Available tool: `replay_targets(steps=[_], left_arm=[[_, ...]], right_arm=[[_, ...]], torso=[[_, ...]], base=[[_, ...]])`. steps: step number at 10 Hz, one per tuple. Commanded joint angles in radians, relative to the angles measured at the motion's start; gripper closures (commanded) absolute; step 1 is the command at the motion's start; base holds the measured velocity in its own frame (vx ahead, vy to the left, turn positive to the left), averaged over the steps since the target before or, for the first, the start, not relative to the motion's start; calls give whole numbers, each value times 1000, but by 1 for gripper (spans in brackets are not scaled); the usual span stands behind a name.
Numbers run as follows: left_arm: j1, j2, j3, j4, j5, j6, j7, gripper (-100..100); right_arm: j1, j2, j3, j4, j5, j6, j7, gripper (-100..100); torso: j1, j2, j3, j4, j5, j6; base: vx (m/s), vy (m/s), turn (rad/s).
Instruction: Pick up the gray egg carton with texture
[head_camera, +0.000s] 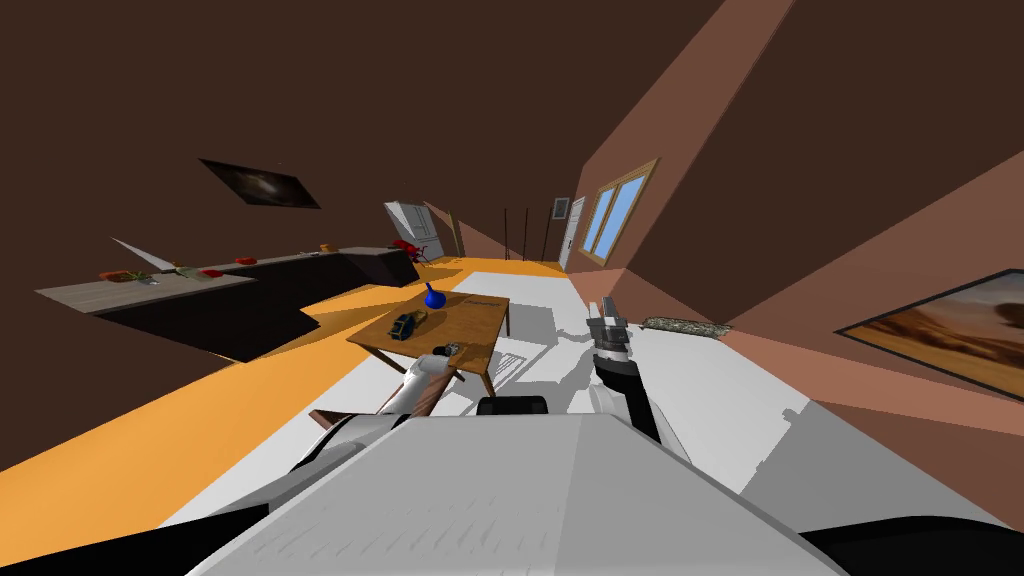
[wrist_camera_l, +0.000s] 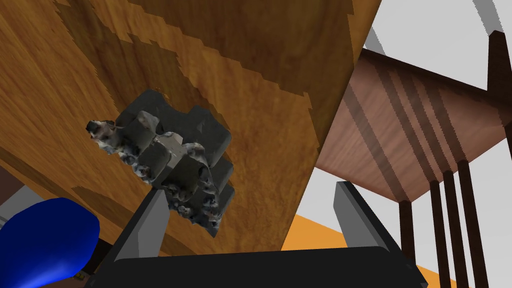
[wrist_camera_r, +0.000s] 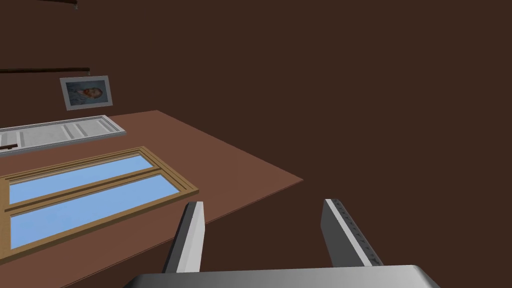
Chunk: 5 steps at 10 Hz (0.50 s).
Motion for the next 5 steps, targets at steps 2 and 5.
replay_targets(steps=[2,5], left_arm=[[6,-2,-31,-8,-38,11,78,-100],[13,-5,-59,-17,-71,22,158,-100]], right_arm=[[0,0,0,0,0,0,0,0],[0,0,0,0,0,0,0,0]], torso=[[0,0,0,0,0,0],[-1,0,0,0,0,0]], base=[[-13,60,-92],[-17,41,-69]])
